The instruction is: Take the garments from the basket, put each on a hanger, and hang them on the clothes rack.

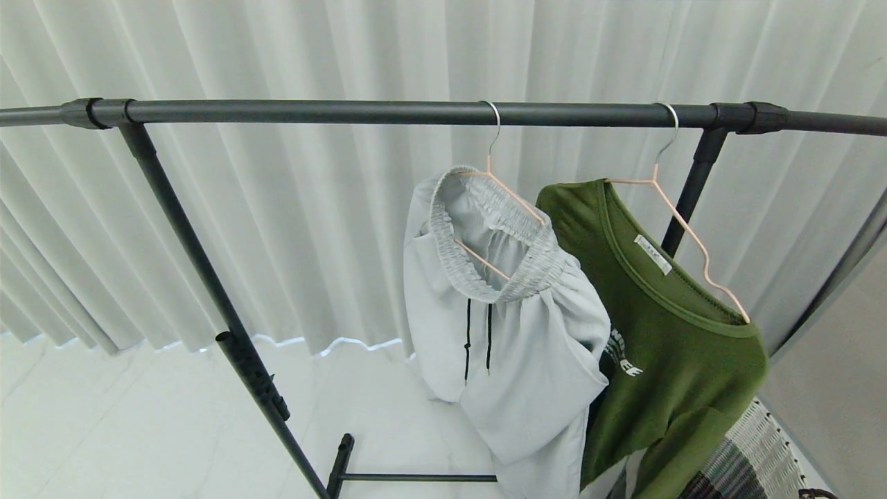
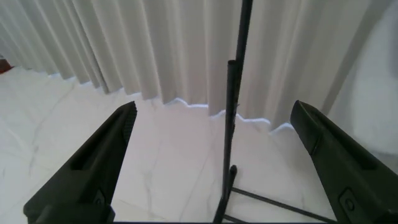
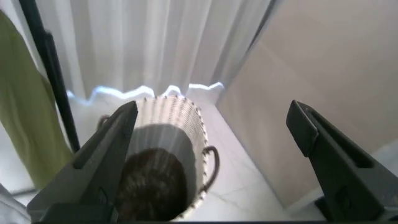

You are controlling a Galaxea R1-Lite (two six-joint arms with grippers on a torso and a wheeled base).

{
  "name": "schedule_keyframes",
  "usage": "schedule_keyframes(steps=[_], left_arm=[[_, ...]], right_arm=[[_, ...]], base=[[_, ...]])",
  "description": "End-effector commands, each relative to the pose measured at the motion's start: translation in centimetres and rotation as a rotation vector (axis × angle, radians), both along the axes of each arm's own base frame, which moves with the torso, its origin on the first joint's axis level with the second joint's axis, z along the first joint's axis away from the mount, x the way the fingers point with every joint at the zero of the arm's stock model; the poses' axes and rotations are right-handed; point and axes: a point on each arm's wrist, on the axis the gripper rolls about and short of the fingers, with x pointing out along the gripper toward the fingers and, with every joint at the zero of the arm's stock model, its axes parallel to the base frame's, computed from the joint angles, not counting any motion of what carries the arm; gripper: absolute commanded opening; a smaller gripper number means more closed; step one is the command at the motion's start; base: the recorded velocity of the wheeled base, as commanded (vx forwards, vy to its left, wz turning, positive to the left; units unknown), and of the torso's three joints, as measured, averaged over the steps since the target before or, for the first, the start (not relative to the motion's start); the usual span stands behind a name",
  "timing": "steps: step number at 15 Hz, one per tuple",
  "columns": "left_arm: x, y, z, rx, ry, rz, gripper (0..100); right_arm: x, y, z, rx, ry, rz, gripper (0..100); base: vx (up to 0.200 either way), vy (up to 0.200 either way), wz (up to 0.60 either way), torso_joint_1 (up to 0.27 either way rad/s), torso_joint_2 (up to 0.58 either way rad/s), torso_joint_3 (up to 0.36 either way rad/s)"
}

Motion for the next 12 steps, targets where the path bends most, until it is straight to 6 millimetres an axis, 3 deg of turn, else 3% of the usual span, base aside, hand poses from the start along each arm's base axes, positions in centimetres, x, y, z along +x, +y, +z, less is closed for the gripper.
schedule_keyframes(steps=[1, 5, 12], left_arm=[[0.00, -0.05, -0.07, 0.001, -0.001, -0.023, 100], [0.17, -0.71, -0.37, -0.037, 0.006, -0.322, 100], [0.17, -0.71, -0.37, -0.067, 0.001, -0.322, 100]], right_arm=[[0.05, 0.00, -0.09, 0.003, 0.009, 0.003, 100], [0.12, 0.30, -0.24, 0.033, 0.017, 0.139, 100], [0.13, 0.81, -0.73, 0.129, 0.057, 0.362, 100]], base=[[0.000, 0.000, 0.00, 0.000, 0.00, 0.000], [0.000, 0.000, 0.00, 0.000, 0.00, 0.000], [0.000, 0.000, 0.00, 0.000, 0.00, 0.000]])
